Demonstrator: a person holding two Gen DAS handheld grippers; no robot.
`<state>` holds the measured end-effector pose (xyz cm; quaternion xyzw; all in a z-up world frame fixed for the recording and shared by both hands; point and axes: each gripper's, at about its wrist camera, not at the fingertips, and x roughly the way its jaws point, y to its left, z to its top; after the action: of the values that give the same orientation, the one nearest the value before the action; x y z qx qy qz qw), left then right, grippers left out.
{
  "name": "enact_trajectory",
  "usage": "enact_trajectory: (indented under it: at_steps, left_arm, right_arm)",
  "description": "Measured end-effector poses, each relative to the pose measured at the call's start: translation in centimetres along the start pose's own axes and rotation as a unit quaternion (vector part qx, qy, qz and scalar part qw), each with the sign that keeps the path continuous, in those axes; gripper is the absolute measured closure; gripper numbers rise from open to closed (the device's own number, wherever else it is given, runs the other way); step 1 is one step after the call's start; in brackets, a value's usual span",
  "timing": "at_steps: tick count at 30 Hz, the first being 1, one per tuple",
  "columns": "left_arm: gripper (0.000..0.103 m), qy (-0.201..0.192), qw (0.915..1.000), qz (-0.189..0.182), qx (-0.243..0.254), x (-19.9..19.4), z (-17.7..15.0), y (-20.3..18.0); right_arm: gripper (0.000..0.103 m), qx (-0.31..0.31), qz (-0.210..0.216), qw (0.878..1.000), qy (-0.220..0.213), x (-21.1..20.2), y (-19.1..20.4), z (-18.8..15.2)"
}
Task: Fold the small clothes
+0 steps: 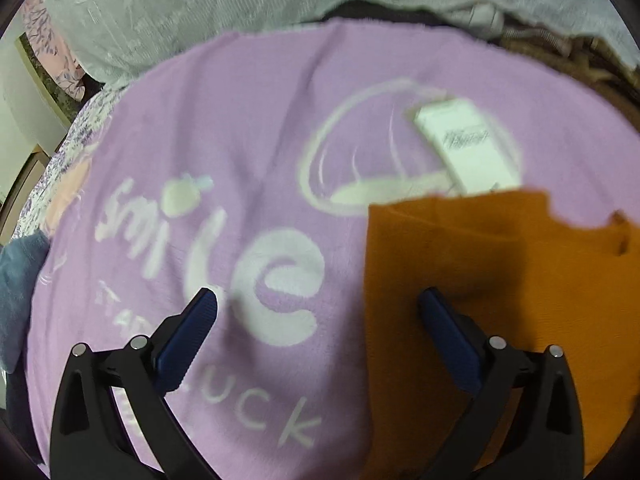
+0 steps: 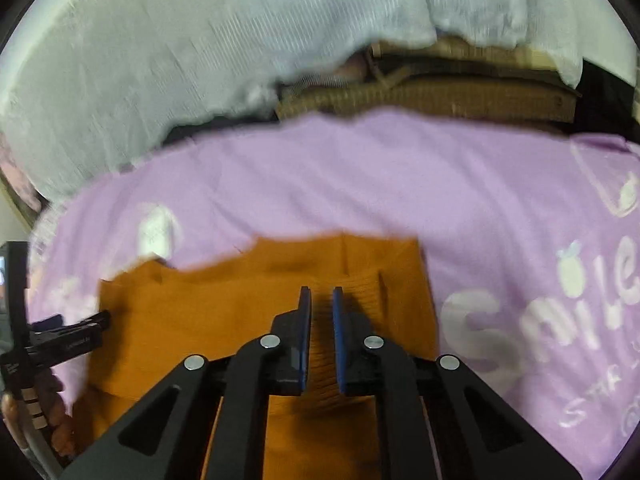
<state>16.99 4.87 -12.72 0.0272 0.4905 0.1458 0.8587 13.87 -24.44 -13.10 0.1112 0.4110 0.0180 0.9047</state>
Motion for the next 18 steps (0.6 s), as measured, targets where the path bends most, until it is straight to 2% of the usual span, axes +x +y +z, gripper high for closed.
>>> enact_trajectory:
  at_steps: [2, 4, 5, 7, 9, 11, 12, 14, 15, 18]
  left_arm:
    - [0.004, -0.013, 0.9998, -0.006, -0.010, 0.0, -0.3, 0.3]
    - [0.004, -0.013, 0.9999, -0.006, -0.005, -0.4, -0.2, 0.4]
    - [0.005, -0.017, 0.9998, -0.013, -0.006, -1.0, -0.2, 0.6]
    - [0.005, -0.041, 0.9978, -0.052, -0.011, -3.0, -0.8, 0.8]
    - [0.005, -0.063, 0.9956, -0.068, -0.007, -4.5, -1.0, 0.6]
    - [0.005, -0.068, 0.9944, -0.080, 0.003, -5.2, -1.3, -0.1]
    - [0.005, -0.061, 0.9938, -0.092, 0.015, -5.0, -1.7, -0.7]
    - [0.004, -0.040, 0.9949, -0.080, 0.046, -3.9, -2.6, -2.0]
    - [0.004, -0.031, 0.9954, -0.055, 0.071, -2.8, -3.4, -3.1]
    - [0.005, -0.047, 0.9952, -0.053, 0.067, -4.0, -3.6, -2.5]
  right_arm:
    - [0.099, 0.018, 0.018, 1.000, -0.002, -0.1, -0.8, 0.0]
    - [0.099, 0.014, 0.016, 1.000, -0.016, -1.2, -0.5, 0.0]
    - [0.093, 0.010, 0.018, 0.999, -0.028, -1.9, -0.5, -0.2]
    - [0.093, -0.006, 0.037, 0.998, -0.042, -3.4, 0.3, -0.4]
    - [0.093, -0.023, 0.049, 0.997, -0.048, -4.1, 1.3, -0.5]
    - [0.093, -0.044, 0.047, 0.997, -0.041, -4.0, 2.5, -1.0]
    - [0.093, -0.055, 0.035, 0.998, -0.023, -3.3, 2.9, -1.5]
    - [0.094, -0.061, 0.021, 0.998, 0.015, -1.4, 2.9, -2.7]
    - [0.094, -0.060, 0.021, 0.998, 0.005, -1.3, 2.8, -2.9]
    - [0.091, -0.052, 0.028, 0.998, -0.015, -3.6, 2.9, -2.9]
